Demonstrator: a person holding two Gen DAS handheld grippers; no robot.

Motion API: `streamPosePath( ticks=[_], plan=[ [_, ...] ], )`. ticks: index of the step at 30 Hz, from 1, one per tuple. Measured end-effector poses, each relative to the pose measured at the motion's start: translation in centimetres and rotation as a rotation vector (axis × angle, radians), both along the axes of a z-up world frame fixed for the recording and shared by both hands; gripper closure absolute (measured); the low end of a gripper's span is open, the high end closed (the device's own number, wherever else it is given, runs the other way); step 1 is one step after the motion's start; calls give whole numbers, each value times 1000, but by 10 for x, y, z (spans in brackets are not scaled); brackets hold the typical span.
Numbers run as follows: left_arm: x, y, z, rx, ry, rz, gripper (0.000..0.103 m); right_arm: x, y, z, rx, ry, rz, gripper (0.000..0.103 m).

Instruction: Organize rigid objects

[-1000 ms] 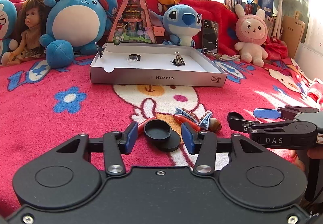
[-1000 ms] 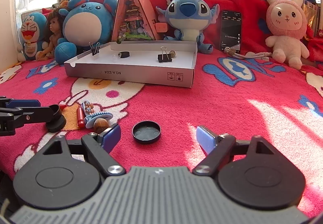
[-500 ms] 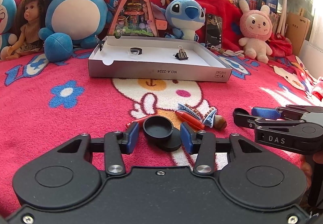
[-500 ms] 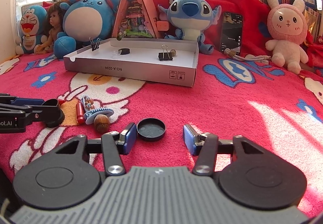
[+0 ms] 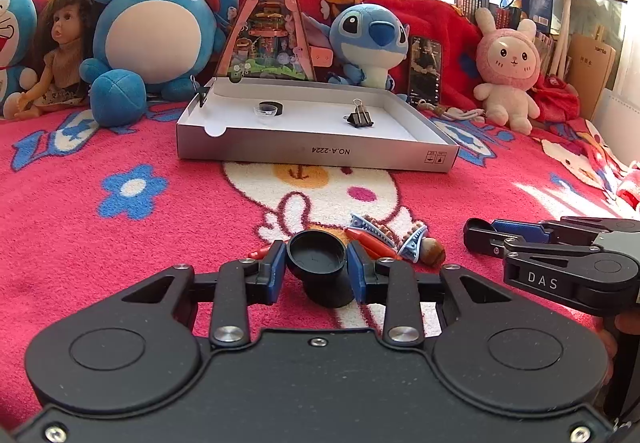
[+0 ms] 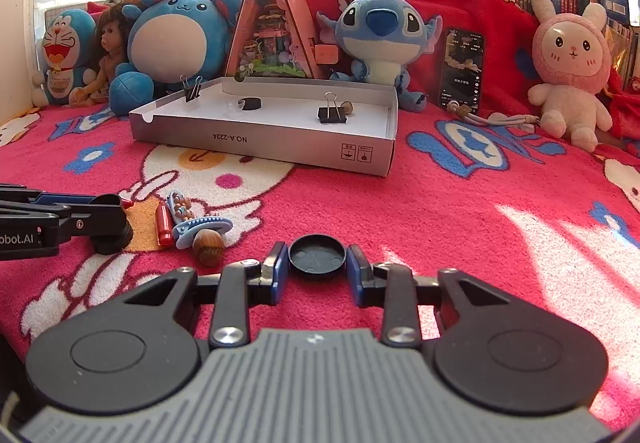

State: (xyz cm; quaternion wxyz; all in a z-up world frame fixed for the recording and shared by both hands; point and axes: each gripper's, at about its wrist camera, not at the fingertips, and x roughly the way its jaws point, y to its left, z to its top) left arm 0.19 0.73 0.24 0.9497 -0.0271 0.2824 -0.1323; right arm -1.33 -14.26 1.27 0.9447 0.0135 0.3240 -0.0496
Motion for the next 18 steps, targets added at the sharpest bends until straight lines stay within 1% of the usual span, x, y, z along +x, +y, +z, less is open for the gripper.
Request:
streamPosePath(
  ticks=[6,18],
  plan=[
    [2,3,8,-2,-15,11,72,1,-2,6,-1,-17,-11,66],
    [18,1,19,-4,-23,26,72,11,-2,17,-3,-41,-10,66]
  ],
)
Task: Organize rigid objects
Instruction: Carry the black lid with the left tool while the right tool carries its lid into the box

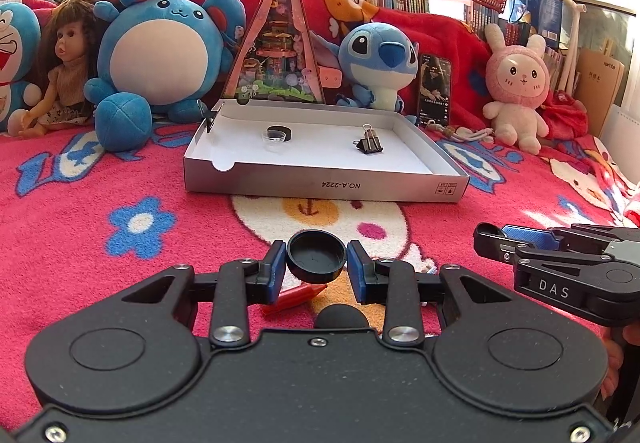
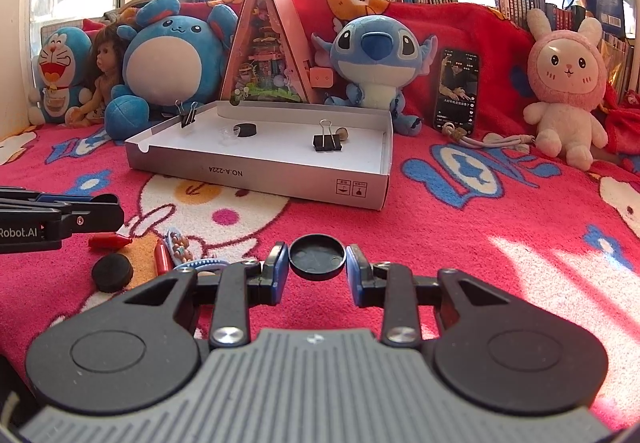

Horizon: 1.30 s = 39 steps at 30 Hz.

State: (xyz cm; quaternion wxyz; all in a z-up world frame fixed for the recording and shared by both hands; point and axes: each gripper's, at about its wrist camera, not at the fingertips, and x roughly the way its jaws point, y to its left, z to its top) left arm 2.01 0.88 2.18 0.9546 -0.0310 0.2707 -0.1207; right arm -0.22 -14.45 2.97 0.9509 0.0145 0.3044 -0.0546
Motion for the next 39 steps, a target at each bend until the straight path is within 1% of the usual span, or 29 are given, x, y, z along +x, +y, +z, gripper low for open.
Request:
streamPosePath(
  ticks=[7,14,20,28,33,39],
  plan=[
    [19,-2,11,0,-13,-1,72,11,-6,9,9,-7,-7,66],
    [44,-2,29,-20,-51,7,72,31,-19,19,51,-16,-39,66],
    [68,-2,40,-27,-62,7,72,54,-33,26,89,-21,-64,66],
    [97,-4,39,-59,-67,10,72,81,-42,29,96,-28,-80,66],
    [119,-6,36,-59,-48,21,72,95,-43,27,97,-19,-80,66],
    [143,-8,26,-56,-22,32,72,111,-43,18,100,-4,-90,66]
  ],
)
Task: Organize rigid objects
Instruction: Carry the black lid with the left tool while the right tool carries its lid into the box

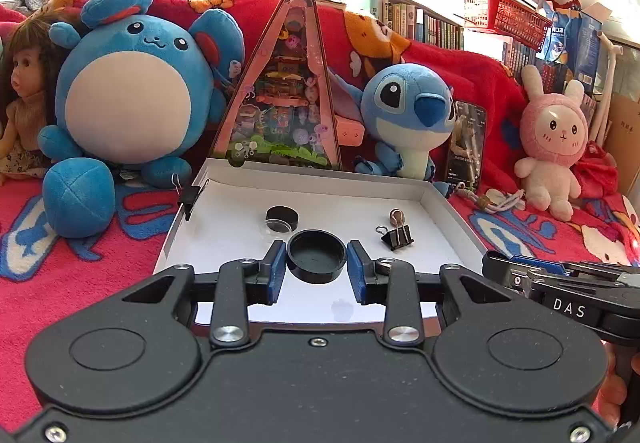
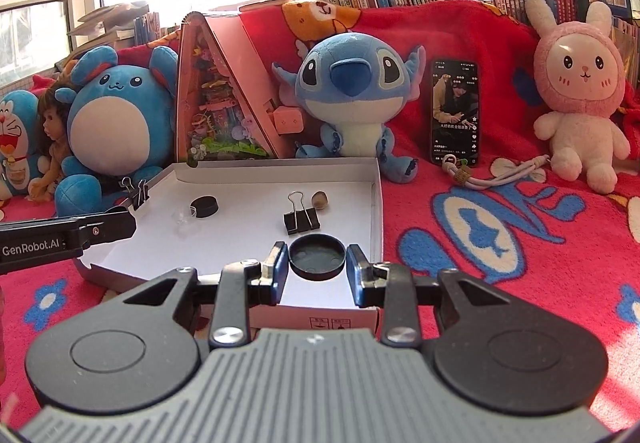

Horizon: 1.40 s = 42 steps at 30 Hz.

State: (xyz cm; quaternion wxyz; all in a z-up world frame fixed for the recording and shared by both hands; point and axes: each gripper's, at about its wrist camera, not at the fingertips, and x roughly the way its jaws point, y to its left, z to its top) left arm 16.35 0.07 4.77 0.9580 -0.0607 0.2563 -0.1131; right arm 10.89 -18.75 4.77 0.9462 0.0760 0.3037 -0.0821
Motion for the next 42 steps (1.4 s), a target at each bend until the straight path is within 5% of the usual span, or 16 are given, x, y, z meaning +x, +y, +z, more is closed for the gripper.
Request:
streamPosePath(
  ticks=[22,42],
  plan=[
    [64,8,-38,-24,136,84,72,58,-14,-32,104,75,-39,66],
    [78,8,-47,-24,142,82,72,69,-21,-38,101,91,-18,66]
  ],
)
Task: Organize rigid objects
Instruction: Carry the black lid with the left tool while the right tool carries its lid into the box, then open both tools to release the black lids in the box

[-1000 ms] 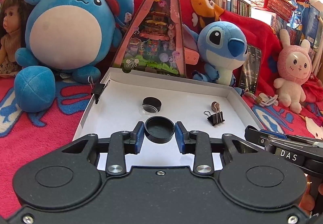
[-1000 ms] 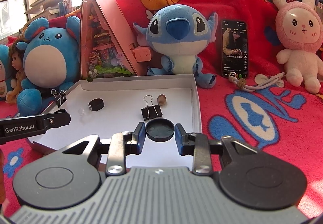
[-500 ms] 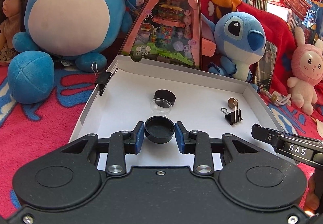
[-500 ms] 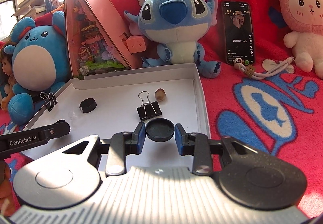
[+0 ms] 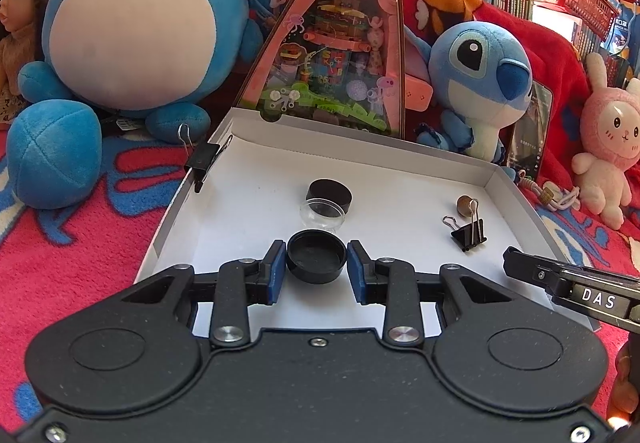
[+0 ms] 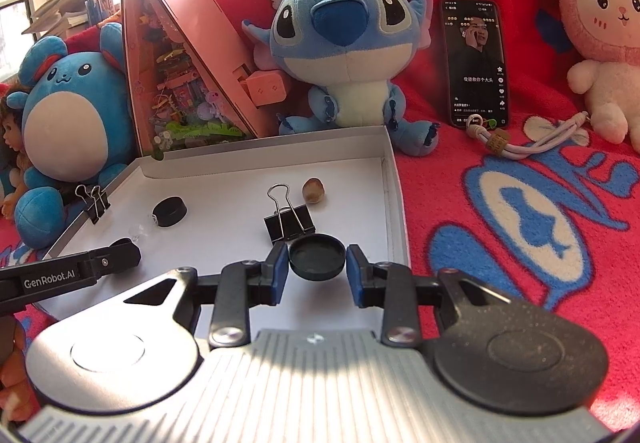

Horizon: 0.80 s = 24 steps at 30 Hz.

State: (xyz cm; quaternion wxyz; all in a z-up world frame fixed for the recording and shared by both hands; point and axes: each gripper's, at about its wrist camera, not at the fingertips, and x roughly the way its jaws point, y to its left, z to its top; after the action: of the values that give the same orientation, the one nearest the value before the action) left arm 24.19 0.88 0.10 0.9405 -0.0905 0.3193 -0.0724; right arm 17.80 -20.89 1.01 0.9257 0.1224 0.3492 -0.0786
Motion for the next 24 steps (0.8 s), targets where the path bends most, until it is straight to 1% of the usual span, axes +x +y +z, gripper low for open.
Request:
streamPosePath(
  ticks=[10,21,22,23,24],
  plan=[
    [5,-2,-1,1,-7,-1,72,11,7,-2,-25,4,23,66],
    [5,-3,-2,-1,-9,-4,72,16,9,-3,-26,9,26,66],
    [5,-3,-1,0,-10,-4,71,16,10,-3,-25,7,27,62],
    [5,-3,-1,2,-8,-5,71,16,10,-3,-23,7,28,62],
    [4,-4,0,3,-8,-7,68,15,10,-3,-19,5,29,62]
  ],
)
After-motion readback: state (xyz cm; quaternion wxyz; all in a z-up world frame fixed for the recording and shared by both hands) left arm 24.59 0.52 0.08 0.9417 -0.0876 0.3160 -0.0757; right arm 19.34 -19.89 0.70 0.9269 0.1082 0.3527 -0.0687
